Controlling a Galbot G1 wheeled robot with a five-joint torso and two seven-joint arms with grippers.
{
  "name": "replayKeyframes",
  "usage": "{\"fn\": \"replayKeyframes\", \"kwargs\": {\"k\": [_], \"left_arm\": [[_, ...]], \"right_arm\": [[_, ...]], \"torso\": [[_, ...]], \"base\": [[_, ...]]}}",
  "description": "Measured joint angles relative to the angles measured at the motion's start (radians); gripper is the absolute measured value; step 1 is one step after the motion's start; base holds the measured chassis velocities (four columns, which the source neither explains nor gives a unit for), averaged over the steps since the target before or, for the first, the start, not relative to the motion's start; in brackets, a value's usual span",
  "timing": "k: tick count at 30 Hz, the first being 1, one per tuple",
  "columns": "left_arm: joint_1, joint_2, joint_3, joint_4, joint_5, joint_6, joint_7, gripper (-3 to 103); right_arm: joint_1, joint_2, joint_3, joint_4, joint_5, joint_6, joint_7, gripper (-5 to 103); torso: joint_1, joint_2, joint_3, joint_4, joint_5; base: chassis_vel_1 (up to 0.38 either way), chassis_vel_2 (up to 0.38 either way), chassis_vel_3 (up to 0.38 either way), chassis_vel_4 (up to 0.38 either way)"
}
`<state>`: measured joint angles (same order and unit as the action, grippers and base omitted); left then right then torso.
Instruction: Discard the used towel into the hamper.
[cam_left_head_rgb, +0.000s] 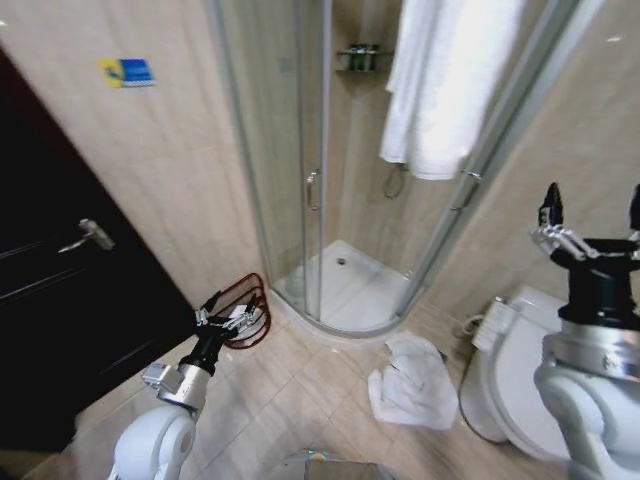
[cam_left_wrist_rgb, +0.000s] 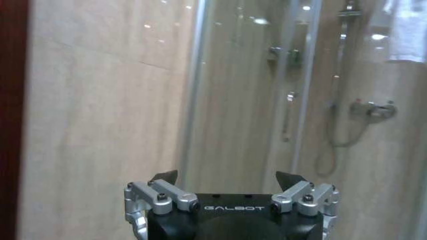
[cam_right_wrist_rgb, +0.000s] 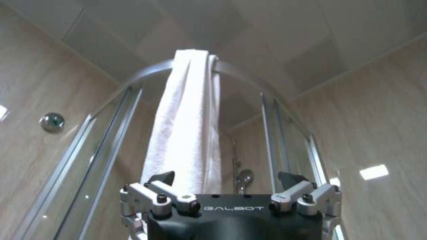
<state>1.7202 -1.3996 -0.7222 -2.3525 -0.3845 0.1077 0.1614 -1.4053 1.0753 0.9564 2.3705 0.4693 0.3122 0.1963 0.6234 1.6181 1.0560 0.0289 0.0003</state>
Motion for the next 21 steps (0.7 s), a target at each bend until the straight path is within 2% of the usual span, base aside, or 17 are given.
{"fn": "replayKeyframes", "kwargs": {"k": [1, 5, 10, 12, 13, 14, 15, 18, 20, 21], "left_arm": [[0.000, 0.000, 0.000, 0.000, 0.000, 0.000, 0.000, 99], [0.000, 0.000, 0.000, 0.000, 0.000, 0.000, 0.000, 99], [0.000, 0.000, 0.000, 0.000, 0.000, 0.000, 0.000, 99], [0.000, 0.000, 0.000, 0.000, 0.000, 0.000, 0.000, 99], [0.000, 0.000, 0.000, 0.000, 0.000, 0.000, 0.000, 99], [0.000, 0.000, 0.000, 0.000, 0.000, 0.000, 0.000, 99], [0.000, 0.000, 0.000, 0.000, 0.000, 0.000, 0.000, 99], [0.000, 0.000, 0.000, 0.000, 0.000, 0.000, 0.000, 99], [0.000, 0.000, 0.000, 0.000, 0.000, 0.000, 0.000, 99], [0.000, 0.000, 0.000, 0.000, 0.000, 0.000, 0.000, 99]], "right_arm": [[0.000, 0.000, 0.000, 0.000, 0.000, 0.000, 0.000, 100], [-0.033, 0.043, -0.015, 0.050, -0.114, -0.017, 0.069, 100], [-0.034, 0.051, -0.019, 0.068, -0.176, -0.001, 0.119, 100], [-0.001, 0.029, -0.018, 0.056, -0.202, 0.048, 0.191, 100], [-0.001, 0.029, -0.018, 0.056, -0.202, 0.048, 0.191, 100], [0.017, 0.014, -0.006, 0.040, -0.242, 0.083, 0.242, 100], [0.023, 0.007, 0.018, 0.030, -0.278, 0.106, 0.267, 100], [0.021, 0.008, 0.071, 0.026, -0.296, 0.127, 0.274, 100], [0.011, -0.002, 0.106, 0.022, -0.234, 0.112, 0.220, 100], [0.011, -0.002, 0.106, 0.022, -0.234, 0.112, 0.220, 100]], "torso": [[0.000, 0.000, 0.000, 0.0000, 0.0000], [0.000, 0.000, 0.000, -0.0006, -0.0001], [0.000, 0.000, 0.000, -0.0007, -0.0003], [0.000, 0.000, 0.000, 0.0001, -0.0012], [0.000, 0.000, 0.000, 0.0001, -0.0012], [0.000, 0.000, 0.000, 0.0006, -0.0001], [0.000, 0.000, 0.000, 0.0006, -0.0006], [0.000, 0.000, 0.000, -0.0002, -0.0003], [0.000, 0.000, 0.000, -0.0009, 0.0002], [0.000, 0.000, 0.000, -0.0009, 0.0002]], "base": [[0.137, 0.130, 0.135, 0.122], [0.121, 0.121, 0.121, 0.129], [0.140, 0.120, 0.115, 0.122], [0.137, 0.126, 0.101, 0.123], [0.121, 0.123, 0.101, 0.116], [0.121, 0.088, 0.104, 0.116], [0.092, 0.088, 0.078, 0.096], [0.022, 0.031, 0.052, 0.021], [0.000, 0.000, 0.000, 0.000], [0.000, 0.000, 0.000, 0.000]]}}
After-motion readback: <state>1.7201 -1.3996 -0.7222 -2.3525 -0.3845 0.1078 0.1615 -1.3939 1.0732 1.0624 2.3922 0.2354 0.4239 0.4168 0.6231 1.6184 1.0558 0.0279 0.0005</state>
